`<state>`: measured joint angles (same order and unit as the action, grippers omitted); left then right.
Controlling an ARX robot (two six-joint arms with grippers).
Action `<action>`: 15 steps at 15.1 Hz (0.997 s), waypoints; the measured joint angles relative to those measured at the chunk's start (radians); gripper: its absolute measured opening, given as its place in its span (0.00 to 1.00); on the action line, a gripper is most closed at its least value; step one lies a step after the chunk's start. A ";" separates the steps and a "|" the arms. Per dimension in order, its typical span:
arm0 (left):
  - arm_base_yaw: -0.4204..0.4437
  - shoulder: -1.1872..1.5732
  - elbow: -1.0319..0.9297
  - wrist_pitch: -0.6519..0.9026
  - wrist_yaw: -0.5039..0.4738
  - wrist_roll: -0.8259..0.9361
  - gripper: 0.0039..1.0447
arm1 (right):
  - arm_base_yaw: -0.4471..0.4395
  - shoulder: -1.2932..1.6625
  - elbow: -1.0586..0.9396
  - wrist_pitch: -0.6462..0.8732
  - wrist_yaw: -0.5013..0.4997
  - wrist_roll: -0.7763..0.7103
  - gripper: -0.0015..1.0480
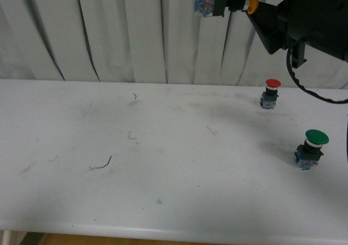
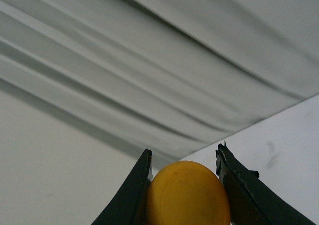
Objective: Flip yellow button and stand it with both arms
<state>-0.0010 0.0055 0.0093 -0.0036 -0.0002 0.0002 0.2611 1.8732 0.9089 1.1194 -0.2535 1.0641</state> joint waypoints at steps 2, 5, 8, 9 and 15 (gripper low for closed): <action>0.000 0.000 0.000 0.000 0.000 0.000 0.53 | -0.001 -0.012 0.055 -0.261 0.209 -0.351 0.34; 0.000 0.000 0.000 0.000 0.000 0.000 0.87 | -0.039 -0.004 0.063 -0.296 0.421 -0.852 0.34; 0.000 0.000 0.000 0.000 0.000 0.000 0.94 | -0.090 -0.003 0.074 -0.323 0.447 -1.103 0.34; 0.000 0.000 0.000 0.000 0.000 0.000 0.94 | -0.108 -0.002 0.079 -0.338 0.447 -1.146 0.34; 0.000 0.000 0.000 0.000 0.000 0.000 0.94 | -0.253 0.141 0.198 -0.433 0.486 -1.255 0.34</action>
<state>-0.0010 0.0055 0.0093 -0.0036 -0.0002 0.0002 0.0086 2.0140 1.1072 0.6865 0.2329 -0.1913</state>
